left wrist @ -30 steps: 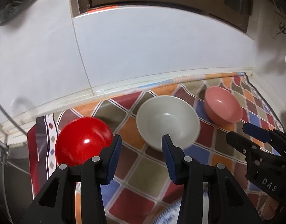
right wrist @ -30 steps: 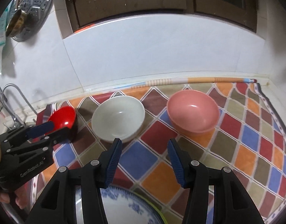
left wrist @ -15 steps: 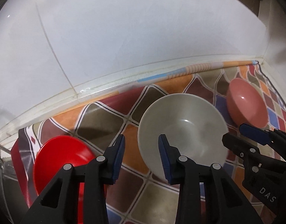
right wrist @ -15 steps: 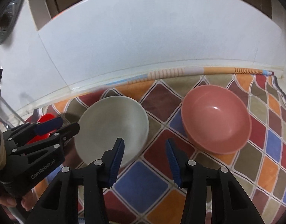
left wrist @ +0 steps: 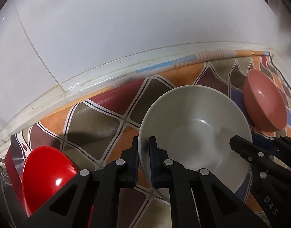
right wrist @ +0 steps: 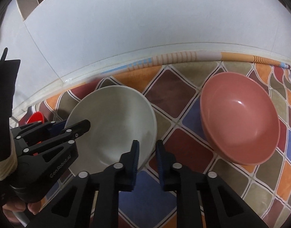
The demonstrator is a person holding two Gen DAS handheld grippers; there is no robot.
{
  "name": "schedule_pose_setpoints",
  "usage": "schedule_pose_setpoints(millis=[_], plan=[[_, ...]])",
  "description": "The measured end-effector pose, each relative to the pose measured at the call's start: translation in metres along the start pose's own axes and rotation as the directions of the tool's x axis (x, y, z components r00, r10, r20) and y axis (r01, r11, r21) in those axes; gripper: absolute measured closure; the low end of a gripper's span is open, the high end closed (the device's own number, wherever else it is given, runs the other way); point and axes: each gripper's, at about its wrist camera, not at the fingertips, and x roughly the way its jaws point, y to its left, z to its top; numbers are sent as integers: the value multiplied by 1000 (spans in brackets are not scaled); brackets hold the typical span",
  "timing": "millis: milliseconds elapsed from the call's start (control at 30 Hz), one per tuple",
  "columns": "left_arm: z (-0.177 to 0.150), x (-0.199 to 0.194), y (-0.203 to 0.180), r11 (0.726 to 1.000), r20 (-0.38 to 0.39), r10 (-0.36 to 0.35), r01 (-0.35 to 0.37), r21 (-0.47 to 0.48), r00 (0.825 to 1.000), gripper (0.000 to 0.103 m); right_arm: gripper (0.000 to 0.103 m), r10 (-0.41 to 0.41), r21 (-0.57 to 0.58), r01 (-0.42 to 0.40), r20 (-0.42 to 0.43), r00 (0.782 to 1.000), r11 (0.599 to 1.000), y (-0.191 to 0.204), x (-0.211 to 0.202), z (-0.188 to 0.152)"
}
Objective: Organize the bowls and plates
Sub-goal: 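Close the left gripper on the white bowl rim and lift it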
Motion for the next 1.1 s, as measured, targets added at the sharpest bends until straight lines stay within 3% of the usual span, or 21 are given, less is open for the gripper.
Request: schedule_pose_setpoints(millis=[400, 1100], plan=[[-6, -37, -4, 999, 50, -33, 33, -3, 998, 92, 87, -7, 29, 7, 6, 1000, 1000, -4, -14, 2], [-57, -139, -82, 982, 153, -189, 182, 60, 970, 89, 88, -49, 54, 43, 101, 994, 998, -40, -123, -44]])
